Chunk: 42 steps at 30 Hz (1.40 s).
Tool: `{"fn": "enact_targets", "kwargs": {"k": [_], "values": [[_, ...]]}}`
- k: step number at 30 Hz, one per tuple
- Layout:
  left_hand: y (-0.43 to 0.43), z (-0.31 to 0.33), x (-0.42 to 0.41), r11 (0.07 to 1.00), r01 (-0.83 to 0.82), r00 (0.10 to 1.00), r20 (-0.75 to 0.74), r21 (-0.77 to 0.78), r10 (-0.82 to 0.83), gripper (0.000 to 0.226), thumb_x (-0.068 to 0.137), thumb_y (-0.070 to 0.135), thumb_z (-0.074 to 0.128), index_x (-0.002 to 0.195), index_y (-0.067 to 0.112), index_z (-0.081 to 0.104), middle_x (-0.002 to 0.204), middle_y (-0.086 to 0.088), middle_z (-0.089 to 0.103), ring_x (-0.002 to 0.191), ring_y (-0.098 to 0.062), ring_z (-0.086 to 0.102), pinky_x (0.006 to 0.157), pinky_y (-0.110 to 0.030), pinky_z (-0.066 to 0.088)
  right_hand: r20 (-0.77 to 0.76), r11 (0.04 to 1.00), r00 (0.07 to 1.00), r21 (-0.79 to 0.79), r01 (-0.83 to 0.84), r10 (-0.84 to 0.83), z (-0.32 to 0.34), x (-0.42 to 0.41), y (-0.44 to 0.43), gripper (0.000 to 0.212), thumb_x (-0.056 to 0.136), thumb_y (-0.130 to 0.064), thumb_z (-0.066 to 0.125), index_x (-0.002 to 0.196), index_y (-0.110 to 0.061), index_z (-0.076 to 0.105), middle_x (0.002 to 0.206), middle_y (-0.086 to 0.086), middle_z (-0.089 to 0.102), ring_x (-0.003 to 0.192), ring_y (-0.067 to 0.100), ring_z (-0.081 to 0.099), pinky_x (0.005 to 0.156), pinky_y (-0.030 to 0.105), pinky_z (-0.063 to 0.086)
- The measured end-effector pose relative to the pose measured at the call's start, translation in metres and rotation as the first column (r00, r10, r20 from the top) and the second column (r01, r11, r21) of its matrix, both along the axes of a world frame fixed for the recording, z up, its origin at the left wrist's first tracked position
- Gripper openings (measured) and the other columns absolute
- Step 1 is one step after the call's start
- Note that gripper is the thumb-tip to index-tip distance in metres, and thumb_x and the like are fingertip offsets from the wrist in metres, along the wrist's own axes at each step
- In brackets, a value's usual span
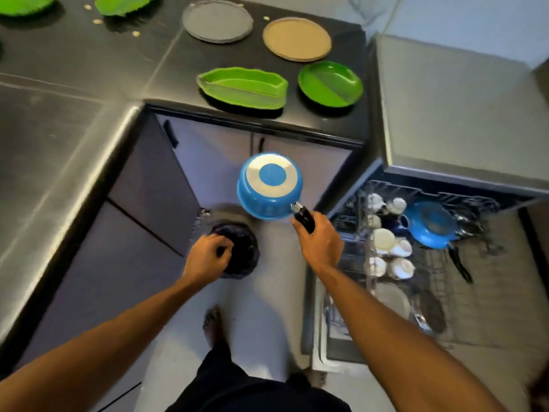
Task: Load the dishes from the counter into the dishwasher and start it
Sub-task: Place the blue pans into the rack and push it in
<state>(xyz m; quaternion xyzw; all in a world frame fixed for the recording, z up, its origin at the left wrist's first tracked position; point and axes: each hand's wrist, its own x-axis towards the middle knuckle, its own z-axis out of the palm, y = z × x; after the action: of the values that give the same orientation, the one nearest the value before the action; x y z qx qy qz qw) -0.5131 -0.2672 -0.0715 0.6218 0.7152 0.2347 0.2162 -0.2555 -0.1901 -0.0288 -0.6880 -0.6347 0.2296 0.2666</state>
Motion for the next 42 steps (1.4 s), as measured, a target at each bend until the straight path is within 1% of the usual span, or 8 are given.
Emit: {"fn": "enact_targets", "kwargs": {"k": [9,12,17,23,28,34,39,42], "values": [[-0.024,-0.016,0.230,0.987,0.031,0.991,0.134,-0.159,-0.010,0.021,0.075,0.025,0.059,0.078,0.012,0.075,0.080,-0.005,0.074,0.076,-0.018,0.063,0.071,-0.030,0.046,0.034,0.969,0.977,-0.124,0.215,-0.213,-0.030,0.238,-0.048,0.035,0.089,-0.060,0.061,0.107,-0.031,0.065,0.097,-0.006,0.071,0.092,0.022,0.068,0.075,0.036,0.052],[-0.022,-0.016,0.291,0.976,0.078,0.986,0.157,-0.202,-0.047,0.013,0.077,0.019,0.065,0.078,0.011,0.075,0.082,-0.007,0.073,0.078,-0.027,0.067,0.071,-0.030,0.047,0.046,0.930,0.947,-0.178,0.321,-0.318,-0.036,0.297,-0.055,0.040,0.087,-0.065,0.059,0.108,-0.032,0.067,0.099,-0.005,0.073,0.092,0.024,0.068,0.078,0.039,0.054],[0.000,-0.025,0.351,0.918,0.129,0.978,0.202,-0.376,-0.054,0.023,0.086,0.013,0.070,0.109,0.009,0.072,0.113,-0.012,0.070,0.105,-0.032,0.065,0.089,-0.035,0.047,0.113,0.847,0.877,-0.227,0.480,-0.467,-0.050,0.355,-0.058,0.046,0.084,-0.070,0.060,0.107,-0.031,0.069,0.099,-0.002,0.073,0.091,0.028,0.068,0.077,0.037,0.052],[0.030,-0.046,0.401,0.805,0.077,0.944,0.303,-0.588,0.131,0.051,0.092,0.023,0.067,0.138,0.010,0.049,0.133,-0.011,0.058,0.115,-0.028,0.059,0.090,-0.032,0.043,0.176,0.749,0.798,-0.277,0.601,-0.576,-0.071,0.405,-0.065,0.041,0.084,-0.066,0.063,0.107,-0.032,0.069,0.100,-0.001,0.073,0.095,0.028,0.067,0.078,0.036,0.049],[0.046,-0.050,0.433,0.759,0.028,0.898,0.351,-0.650,0.267,0.071,0.090,0.020,0.069,0.149,0.011,0.031,0.142,-0.014,0.048,0.125,-0.033,0.051,0.103,-0.049,0.046,0.180,0.749,0.798,-0.277,0.602,-0.575,-0.088,0.447,-0.069,0.037,0.084,-0.062,0.068,0.107,-0.033,0.072,0.095,-0.004,0.074,0.090,0.026,0.068,0.079,0.040,0.056],[0.060,-0.062,0.462,0.763,-0.102,0.891,0.282,-0.639,0.356,0.085,0.080,0.025,0.080,0.147,0.011,0.030,0.145,-0.015,0.046,0.129,-0.033,0.049,0.106,-0.050,0.044,0.209,0.772,0.823,-0.287,0.568,-0.528,-0.104,0.504,-0.048,0.029,0.084,-0.053,0.072,0.099,-0.028,0.073,0.089,-0.005,0.071,0.083,0.024,0.066,0.072,0.032,0.050],[0.057,-0.065,0.497,0.754,-0.261,0.877,0.178,-0.603,0.446,0.101,0.081,0.022,0.079,0.155,0.009,0.012,0.160,-0.015,0.023,0.144,-0.034,0.028,0.115,-0.044,0.029,0.197,0.821,0.881,-0.322,0.472,-0.429,-0.128,0.557,-0.043,0.025,0.084,-0.050,0.073,0.091,-0.025,0.071,0.079,-0.007,0.069,0.071,0.019,0.062,0.060,0.027,0.040],[0.060,-0.073,0.509,0.729,-0.368,0.866,0.072,-0.578,0.495,0.104,0.081,0.025,0.079,0.156,0.014,0.008,0.159,-0.018,0.023,0.142,-0.039,0.030,0.113,-0.050,0.030,0.153,0.871,0.935,-0.341,0.353,-0.319,-0.148,0.586,-0.042,0.022,0.082,-0.044,0.078,0.085,-0.024,0.068,0.072,-0.008,0.066,0.066,0.016,0.061,0.053,0.026,0.042]]}}
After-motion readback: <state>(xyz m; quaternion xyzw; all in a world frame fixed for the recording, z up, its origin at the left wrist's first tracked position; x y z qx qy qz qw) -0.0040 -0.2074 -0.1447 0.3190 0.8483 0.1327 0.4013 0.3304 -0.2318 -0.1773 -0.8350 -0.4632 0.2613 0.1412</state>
